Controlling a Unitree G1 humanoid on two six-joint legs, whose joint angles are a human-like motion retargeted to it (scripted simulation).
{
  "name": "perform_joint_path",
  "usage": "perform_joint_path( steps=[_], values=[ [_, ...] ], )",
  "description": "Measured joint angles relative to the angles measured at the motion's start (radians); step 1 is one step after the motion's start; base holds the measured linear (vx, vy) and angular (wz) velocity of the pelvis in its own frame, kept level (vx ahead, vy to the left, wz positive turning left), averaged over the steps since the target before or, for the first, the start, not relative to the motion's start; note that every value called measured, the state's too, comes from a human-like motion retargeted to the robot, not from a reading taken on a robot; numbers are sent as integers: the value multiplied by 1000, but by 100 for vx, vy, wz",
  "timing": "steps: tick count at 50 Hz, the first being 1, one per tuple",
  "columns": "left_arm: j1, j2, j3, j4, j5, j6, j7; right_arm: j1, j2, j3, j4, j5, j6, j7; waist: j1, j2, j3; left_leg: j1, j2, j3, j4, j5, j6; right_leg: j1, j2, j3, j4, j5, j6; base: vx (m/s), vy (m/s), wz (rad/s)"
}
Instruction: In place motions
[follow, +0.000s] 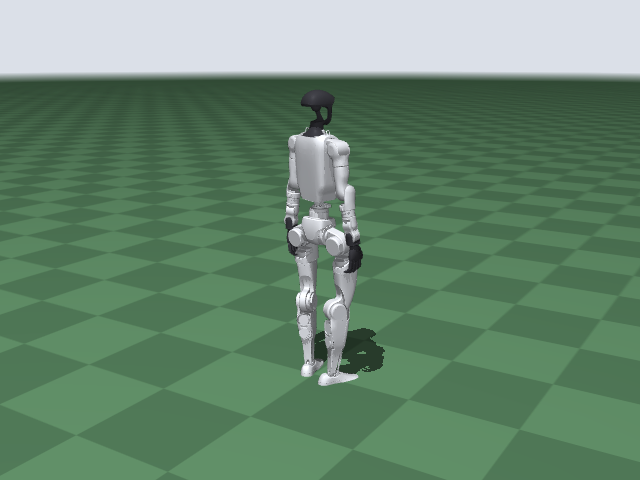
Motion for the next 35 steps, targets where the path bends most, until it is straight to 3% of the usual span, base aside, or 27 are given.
perform_joint_path(
  steps=[35],
  values=[
    [0, 3, -4, 7, 2, 1, 2, 6, 1, -3, 2, 1, 0, -1, -6, 4, -1, 3, 2, -9, 2, 2, -2, 5, 5, -7, -1, 5, -6, 0, 0, 0]
  ],
)
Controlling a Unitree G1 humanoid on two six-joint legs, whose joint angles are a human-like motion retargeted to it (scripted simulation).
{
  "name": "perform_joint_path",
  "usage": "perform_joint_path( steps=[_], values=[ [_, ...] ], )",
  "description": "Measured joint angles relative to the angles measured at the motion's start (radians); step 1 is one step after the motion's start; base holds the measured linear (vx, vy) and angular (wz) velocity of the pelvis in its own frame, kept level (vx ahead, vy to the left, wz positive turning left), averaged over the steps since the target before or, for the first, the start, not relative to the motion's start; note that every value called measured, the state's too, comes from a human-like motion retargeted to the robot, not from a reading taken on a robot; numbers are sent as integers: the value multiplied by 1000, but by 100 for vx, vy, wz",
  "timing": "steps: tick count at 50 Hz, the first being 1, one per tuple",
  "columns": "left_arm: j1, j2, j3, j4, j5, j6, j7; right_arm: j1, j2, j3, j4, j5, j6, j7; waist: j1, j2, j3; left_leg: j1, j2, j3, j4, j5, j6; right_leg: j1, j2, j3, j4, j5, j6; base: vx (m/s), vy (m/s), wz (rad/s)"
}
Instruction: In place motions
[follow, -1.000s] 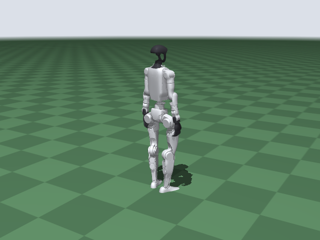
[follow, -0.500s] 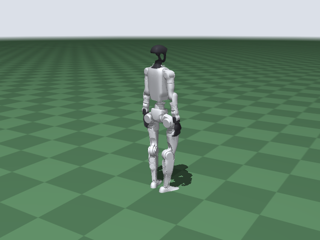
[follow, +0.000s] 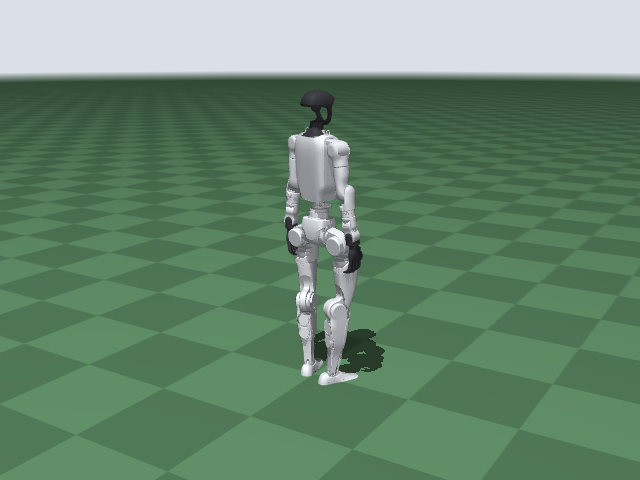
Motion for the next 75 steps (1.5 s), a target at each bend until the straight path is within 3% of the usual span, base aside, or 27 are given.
perform_joint_path(
  steps=[62, 69, 75],
  values=[
    [-22, 9, -21, 7, 4, 1, 0, -13, -7, -4, 2, 1, 0, -2, -1, 1, 21, 2, 0, -19, 4, -2, 1, 4, 5, -5, 2, -1, -1, 0, 0, 0],
    [-49, 17, -26, -11, 3, 4, -5, -11, -1, -10, -3, 23, -3, -2, 4, 12, 36, -67, 24, -105, 56, 5, -6, -34, 11, 9, 91, -23, 41, -3, -2, 22],
    [-92, 28, -49, -91, 4, 4, -18, -10, -5, -7, 10, 28, -12, -3, -23, 18, 78, -148, 34, -201, 84, 80, -4, -77, 17, 129, 192, -63, 88, -12, -6, 133]
  ],
)
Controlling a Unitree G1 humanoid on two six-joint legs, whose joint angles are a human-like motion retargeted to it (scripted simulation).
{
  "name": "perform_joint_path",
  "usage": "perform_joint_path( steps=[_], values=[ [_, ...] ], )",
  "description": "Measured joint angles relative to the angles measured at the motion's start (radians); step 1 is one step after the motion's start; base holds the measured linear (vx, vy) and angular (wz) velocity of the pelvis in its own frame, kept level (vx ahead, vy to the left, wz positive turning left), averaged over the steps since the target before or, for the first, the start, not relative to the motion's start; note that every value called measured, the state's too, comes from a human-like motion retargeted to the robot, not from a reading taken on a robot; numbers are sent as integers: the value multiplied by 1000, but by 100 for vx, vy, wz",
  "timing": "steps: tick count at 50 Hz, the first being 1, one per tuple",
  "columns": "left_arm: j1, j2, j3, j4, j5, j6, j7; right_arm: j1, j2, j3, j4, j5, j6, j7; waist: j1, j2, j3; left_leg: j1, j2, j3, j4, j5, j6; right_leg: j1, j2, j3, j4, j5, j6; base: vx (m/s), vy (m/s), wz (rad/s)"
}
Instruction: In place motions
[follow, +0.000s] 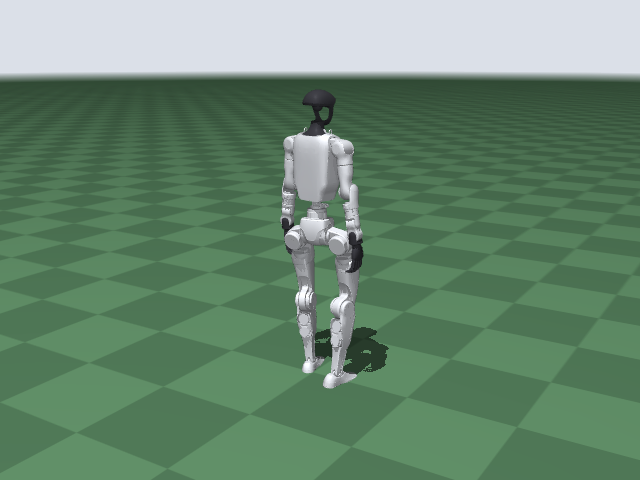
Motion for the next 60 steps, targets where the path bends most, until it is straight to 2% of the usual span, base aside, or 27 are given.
perform_joint_path(
  steps=[2, 3, 5, 8, 11, 15, 17, 23, 30, 36, 38, 41, 43, 45, 47, 49, 55, 60],
  values=[
    [-42, 4, -11, -14, 6, 0, 3, 10, -7, -6, 7, 5, -6, 3, 14, -14, 9, -39, -15, -16, 24, -7, 10, 36, -30, -144, -42, -27, -62, -16, -3, 206],
    [-64, 5, -23, -15, 8, 0, 3, 21, -14, -9, 14, 10, -9, 6, 23, -26, 12, -46, -31, -18, 27, -17, 20, 52, -29, -184, -52, -37, -73, -6, 1, 255],
    [-112, -6, -55, -4, 12, 1, 1, 45, -30, -24, 38, 16, -6, 12, 55, -34, 21, -60, -34, -3, 34, -41, 35, 74, -42, -229, -47, -57, -58, -2, 6, 283],
    [-142, -38, -86, 6, 0, -13, 6, 76, -42, -43, 78, -12, 3, -8, 114, -55, 15, -70, -10, 110, 33, -84, 58, 111, -79, -357, -64, -73, -41, 0, 11, 274],
    [-133, -38, -124, -5, -8, -17, -16, 98, -41, -50, 101, -40, 6, -39, 112, -75, -4, -64, 13, 251, 28, -124, 70, 142, -97, -483, -79, -94, -23, 9, 9, 300],
    [-86, -24, -105, -19, 29, -20, 6, 114, -31, -56, 80, -38, 4, -43, 95, -94, -32, -28, 60, 486, 19, -158, 42, 165, -114, -614, -88, -113, 2, 11, 13, 253],
    [-65, -17, -70, -5, 16, -16, 11, 109, -28, -54, 56, -32, 2, -43, 94, -97, -35, -18, 62, 535, 11, -141, 34, 180, -113, -664, -95, -117, 10, 10, 16, 184],
    [-10, -4, 41, 63, -43, -5, 35, 80, -22, -53, -31, -31, -7, -40, 142, -94, -30, -7, 26, 550, -79, 90, 50, 219, -102, -728, -106, -121, 28, 12, 15, 97],
    [99, 0, 142, 88, -50, 2, 47, 13, 13, -38, -81, 18, -15, -33, 213, -109, -39, 4, -14, 522, -81, 55, 53, 234, -123, -728, -108, -104, 30, 18, 14, 2],
    [138, 6, 162, 117, -35, 8, 46, 15, 27, -13, -123, -11, -28, -18, 247, -119, -47, 36, -48, 495, -76, 6, 51, 273, -139, -752, -104, -83, 45, 27, 13, 16],
    [141, 7, 157, 128, -35, 10, 46, 25, 25, -5, -123, -34, -31, -22, 240, -110, -54, 47, -53, 468, -79, -6, 53, 285, -145, -759, -74, -56, 29, 38, 17, 50],
    [126, 3, 141, 141, -43, 16, 41, 37, 19, 3, -115, -56, -29, -22, 204, -58, -47, 71, -34, 411, -94, -11, 65, 287, -159, -722, 61, 10, -36, 28, 12, 69],
    [103, -4, 129, 142, -43, 18, 39, 38, 16, 6, -105, -52, -27, -28, 163, -17, -34, 81, -10, 364, -100, -11, 67, 246, -183, -644, 221, 28, -86, 20, 10, 92],
    [77, -8, 107, 130, -38, 18, 34, 37, 18, 4, -89, -31, -25, -32, 112, 4, -25, 79, -10, 312, -110, -4, 74, 135, -211, -481, 418, -3, -38, 16, 7, 117],
    [47, -10, 72, 111, -25, 15, 31, 38, 23, -7, -74, -2, -22, -29, 65, 23, -18, 68, -4, 268, -111, 1, 78, 11, -136, -265, 533, -41, 58, 12, 4, 127],
    [12, -7, 41, 92, -12, 12, 30, 39, 30, -14, -61, 25, -18, -23, 37, 37, -5, 60, 11, 246, -106, 3, 77, -49, -77, -175, 563, -55, 84, 4, -2, 93],
    [-71, 4, -36, 48, -2, 2, 15, 64, 42, 4, -37, 25, -18, -19, -1, 31, 7, 63, 12, 225, -102, 4, 71, -132, 11, -23, 433, -82, 67, 9, -6, 64],
    [-97, -6, -58, 29, -11, -7, 15, 78, 42, 12, -14, -17, -14, -25, -26, -15, 5, 85, -44, 200, -104, -1, 73, -110, 39, 86, 128, -97, 46, 15, -6, 73]
  ],
)
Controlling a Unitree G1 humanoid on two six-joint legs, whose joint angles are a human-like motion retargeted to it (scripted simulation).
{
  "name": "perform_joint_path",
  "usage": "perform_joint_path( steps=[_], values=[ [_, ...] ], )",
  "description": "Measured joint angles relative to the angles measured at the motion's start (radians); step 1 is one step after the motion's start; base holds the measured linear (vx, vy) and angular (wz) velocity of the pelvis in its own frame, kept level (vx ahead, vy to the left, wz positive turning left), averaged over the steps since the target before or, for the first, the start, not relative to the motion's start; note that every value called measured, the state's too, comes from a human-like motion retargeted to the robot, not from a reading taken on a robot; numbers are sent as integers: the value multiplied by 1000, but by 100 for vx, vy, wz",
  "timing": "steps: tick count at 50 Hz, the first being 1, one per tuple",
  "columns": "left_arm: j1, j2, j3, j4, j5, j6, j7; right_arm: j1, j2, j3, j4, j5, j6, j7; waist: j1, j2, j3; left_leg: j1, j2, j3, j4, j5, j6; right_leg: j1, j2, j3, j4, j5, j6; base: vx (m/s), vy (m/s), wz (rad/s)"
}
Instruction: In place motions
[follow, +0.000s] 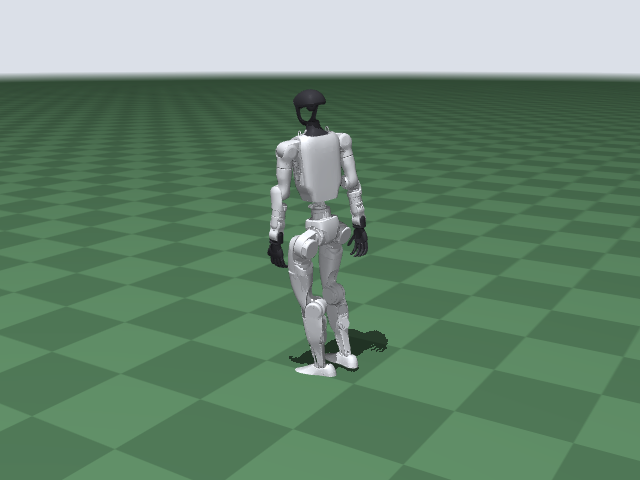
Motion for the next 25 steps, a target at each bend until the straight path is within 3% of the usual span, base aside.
perform_joint_path(
  steps=[2, 3, 5, 7, 14, 25],
  values=[
    [-2, -4, -5, 5, -4, -1, -2, 3, -3, -2, 5, -5, 2, 1, -7, -30, 6, 26, -35, -15, 2, -7, 1, 36, -15, 10, -138, 79, -69, 21, -5, 60],
    [-3, -3, -4, 12, -5, 0, -4, 2, -4, -2, 8, -9, 4, 3, 3, -48, 5, 39, -53, -9, 1, -11, 1, 61, 3, 73, -175, 114, -71, 18, -3, -19],
    [-3, -1, 3, 27, 7, 4, -4, -4, -5, -3, 10, -16, 10, 8, 71, -61, -7, 48, -56, 44, -1, -23, -5, 83, -57, -87, -188, 126, -75, 15, -3, -53],
    [9, -13, -1, 39, 16, -5, 11, -9, -2, -26, -1, -19, 14, 5, 40, -40, -4, 44, -42, -23, 9, -21, -5, 102, -63, -159, -209, 130, -66, 13, -7, 73],
    [68, 8, 24, 87, 39, 6, 4, -33, 5, -4, -71, -12, 2, 6, 18, -24, -15, 52, -25, -37, 10, -35, -17, 131, -39, -159, -251, 128, -74, 6, -6, 22],
    [103, 12, 65, 102, 23, 9, 13, -40, 15, -2, -104, -34, -7, 16, 60, -56, -1, 27, -41, -106, 113, -84, -22, 129, -55, -106, -238, 114, -84, 2, -5, -5]
  ],
)
